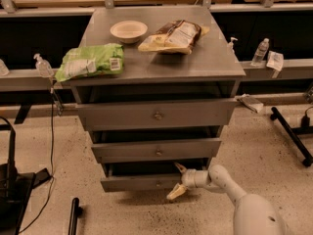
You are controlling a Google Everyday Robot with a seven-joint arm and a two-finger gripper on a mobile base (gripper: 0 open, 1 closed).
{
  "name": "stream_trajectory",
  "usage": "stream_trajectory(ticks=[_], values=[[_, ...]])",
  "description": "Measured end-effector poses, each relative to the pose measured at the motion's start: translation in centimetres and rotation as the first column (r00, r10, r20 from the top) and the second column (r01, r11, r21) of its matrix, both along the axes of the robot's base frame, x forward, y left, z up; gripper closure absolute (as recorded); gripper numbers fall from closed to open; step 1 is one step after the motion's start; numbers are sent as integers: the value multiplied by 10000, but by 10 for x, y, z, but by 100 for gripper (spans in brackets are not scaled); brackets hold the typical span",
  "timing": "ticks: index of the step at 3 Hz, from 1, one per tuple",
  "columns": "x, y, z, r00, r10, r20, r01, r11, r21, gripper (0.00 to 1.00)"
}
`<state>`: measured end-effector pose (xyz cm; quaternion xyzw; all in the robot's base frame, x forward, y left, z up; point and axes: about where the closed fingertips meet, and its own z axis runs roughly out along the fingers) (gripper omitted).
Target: Open bottom drawer
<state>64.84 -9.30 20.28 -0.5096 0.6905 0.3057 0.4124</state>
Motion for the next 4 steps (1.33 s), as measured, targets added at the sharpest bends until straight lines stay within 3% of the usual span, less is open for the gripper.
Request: stream_trajectory(ticks=[1,2,3,4], values=[[0,-3,4,9980,622,-99,-629,9921,-1088,0],[-1,-9,4,9943,1006,-343,-1054,9742,-1995,0],[0,-20,-6,9932,1030,-543,-1133,9624,-2469,0],[3,-31,-17,9933,931,-687,-1095,9483,-2978,10]])
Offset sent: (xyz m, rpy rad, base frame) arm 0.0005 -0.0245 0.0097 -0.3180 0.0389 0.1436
